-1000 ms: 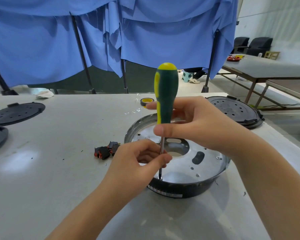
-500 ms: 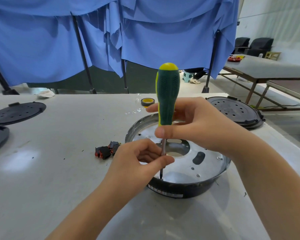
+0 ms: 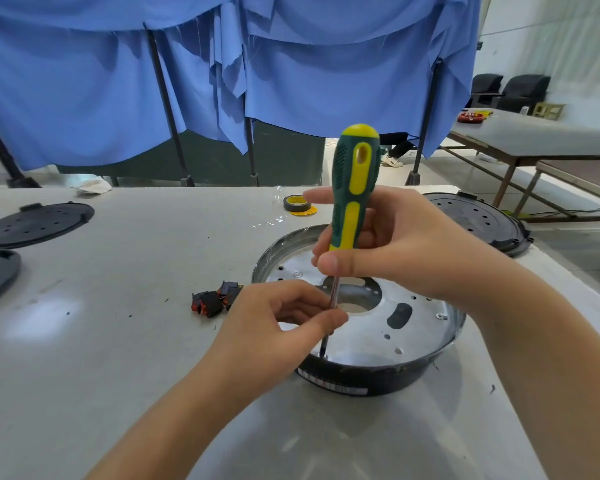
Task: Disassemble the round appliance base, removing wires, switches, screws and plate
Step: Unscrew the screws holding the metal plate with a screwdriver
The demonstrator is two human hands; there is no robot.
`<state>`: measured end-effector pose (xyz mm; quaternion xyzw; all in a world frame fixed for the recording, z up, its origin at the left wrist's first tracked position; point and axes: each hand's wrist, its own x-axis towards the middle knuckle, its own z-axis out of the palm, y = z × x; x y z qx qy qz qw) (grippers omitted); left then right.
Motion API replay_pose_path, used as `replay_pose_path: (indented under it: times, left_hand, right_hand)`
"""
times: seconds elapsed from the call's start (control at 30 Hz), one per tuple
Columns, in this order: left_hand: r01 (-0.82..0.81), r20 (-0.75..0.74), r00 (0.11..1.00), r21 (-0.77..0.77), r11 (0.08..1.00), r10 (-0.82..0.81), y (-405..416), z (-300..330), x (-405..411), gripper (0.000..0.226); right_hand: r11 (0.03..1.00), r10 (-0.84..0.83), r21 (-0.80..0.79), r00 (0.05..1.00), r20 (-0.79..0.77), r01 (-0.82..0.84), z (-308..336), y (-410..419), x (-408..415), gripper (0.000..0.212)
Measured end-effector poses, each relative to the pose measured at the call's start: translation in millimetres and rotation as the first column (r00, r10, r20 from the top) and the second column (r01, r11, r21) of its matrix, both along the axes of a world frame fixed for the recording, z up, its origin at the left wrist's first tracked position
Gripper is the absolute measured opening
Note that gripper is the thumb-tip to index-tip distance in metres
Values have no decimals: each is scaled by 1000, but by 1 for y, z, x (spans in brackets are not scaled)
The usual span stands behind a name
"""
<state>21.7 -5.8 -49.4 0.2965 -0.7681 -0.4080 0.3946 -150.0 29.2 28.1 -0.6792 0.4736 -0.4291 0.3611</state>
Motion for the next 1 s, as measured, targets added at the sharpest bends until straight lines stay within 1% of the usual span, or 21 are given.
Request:
replay_pose_path:
  times: [0.03, 0.1, 0.17, 0.23, 0.3, 0.4, 0.43, 0.5, 0.57, 0.63, 0.73, 0.8, 0.87, 0.9, 0.97, 1.0]
  left_hand:
    - [22, 8, 1000, 3, 1000, -22, 1, 1, 1, 7]
    - [66, 36, 997, 0, 998, -65, 1, 1, 2, 19]
    - [66, 50, 997, -7, 998, -66, 1, 2, 2, 24]
    - [17, 28, 999, -9, 1000, -16, 0, 1, 1, 21]
    - [-32, 9, 999, -7, 999, 32, -1, 0, 0, 18]
    - [-62, -5, 998, -14, 998, 62, -2, -2, -1, 20]
    - [-60, -3, 998, -14, 998, 60, -2, -2, -1, 19]
    - [-17, 6, 1000, -17, 1000, 17, -1, -2, 0, 12]
    - [45, 17, 999, -20, 999, -45, 1, 0, 1, 17]
    - [64, 17, 998, -2, 998, -64, 0, 0, 1, 18]
    - [-13, -23, 1000, 29, 999, 14, -2, -1, 1, 12]
    - [-49, -38, 998, 32, 998, 51, -4, 0, 2, 18]
    - [-50, -37, 998, 19, 999, 51, -5, -1, 2, 22]
    - [-40, -26, 999, 12, 999, 40, -4, 0, 2, 20]
    - [18, 15, 1000, -4, 1000, -18, -3, -1, 2, 5]
    - [44, 35, 998, -19, 999, -43, -3, -1, 2, 8]
  right_hand:
    - [1000, 5, 4, 1000, 20, -5, 0, 0, 0, 60]
    - [1000, 20, 15, 999, 43, -21, -2, 0, -1, 60]
    - [999, 37, 35, 998, 43, -38, -3, 0, -1, 60]
    - [999, 20, 36, 1000, -7, -20, -3, 0, 1, 61]
    - [999, -31, 15, 998, -45, 32, -2, -2, 2, 63]
    - [995, -97, -38, 993, -71, 94, -2, -3, 2, 62]
    - [993, -110, -47, 992, -67, 107, -2, -4, 1, 63]
    - [994, -102, -43, 995, -8, 102, -3, -4, -3, 64]
    - [999, -24, -24, 997, 74, 26, -2, -3, -4, 59]
    - [999, 33, -10, 994, 107, -33, -2, -3, -2, 51]
    - [1000, 15, -28, 999, 42, -14, -2, -4, 2, 44]
    - [996, -41, -75, 999, -19, 40, -2, -3, 4, 36]
    - [994, -61, -96, 997, -37, 57, -1, -3, 3, 32]
    - [995, -47, -91, 998, -36, 43, -1, -2, 2, 31]
    - [998, -6, -70, 999, -36, 3, -1, -1, 2, 30]
    - [998, 6, -63, 999, -35, -9, -1, -1, 2, 30]
